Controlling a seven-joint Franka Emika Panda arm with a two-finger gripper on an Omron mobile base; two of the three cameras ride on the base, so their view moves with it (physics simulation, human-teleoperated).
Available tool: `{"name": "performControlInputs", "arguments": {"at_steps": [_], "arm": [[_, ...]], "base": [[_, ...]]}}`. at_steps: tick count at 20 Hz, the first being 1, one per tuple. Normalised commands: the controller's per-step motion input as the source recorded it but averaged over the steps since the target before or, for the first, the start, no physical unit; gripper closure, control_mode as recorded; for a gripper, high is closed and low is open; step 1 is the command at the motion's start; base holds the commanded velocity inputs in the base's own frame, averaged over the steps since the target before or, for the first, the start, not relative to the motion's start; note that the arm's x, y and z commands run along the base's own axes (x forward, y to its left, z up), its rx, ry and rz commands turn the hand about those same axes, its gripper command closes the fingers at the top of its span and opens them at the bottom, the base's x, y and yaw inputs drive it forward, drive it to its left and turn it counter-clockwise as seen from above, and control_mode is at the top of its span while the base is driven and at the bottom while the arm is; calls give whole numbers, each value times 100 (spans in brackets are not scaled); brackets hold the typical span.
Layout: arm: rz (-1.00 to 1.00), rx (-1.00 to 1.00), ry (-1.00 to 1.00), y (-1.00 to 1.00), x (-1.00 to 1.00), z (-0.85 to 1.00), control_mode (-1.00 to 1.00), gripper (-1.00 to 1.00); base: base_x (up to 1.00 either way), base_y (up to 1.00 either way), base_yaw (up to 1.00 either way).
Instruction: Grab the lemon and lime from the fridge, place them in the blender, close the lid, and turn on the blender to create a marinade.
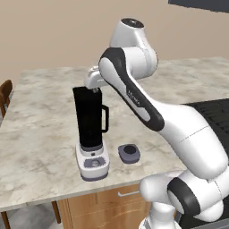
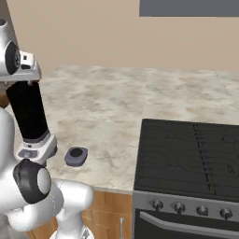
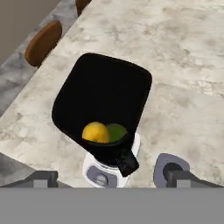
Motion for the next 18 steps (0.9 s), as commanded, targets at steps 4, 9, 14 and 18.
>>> {"name": "performControlInputs", "arguments": {"at_steps": [4, 9, 14, 18], "arm": [[-5, 8, -2, -100, -85, -33, -100, -100], [-6, 4, 3, -94, -48, -53, -100, -100], [-5, -1, 18, -37, -6, -91, -100, -100], [-3, -4, 21, -9, 2, -79, -100, -100]], "base": [[0, 0, 0], [0, 0, 0], [0, 0, 0], [0, 0, 0]]}}
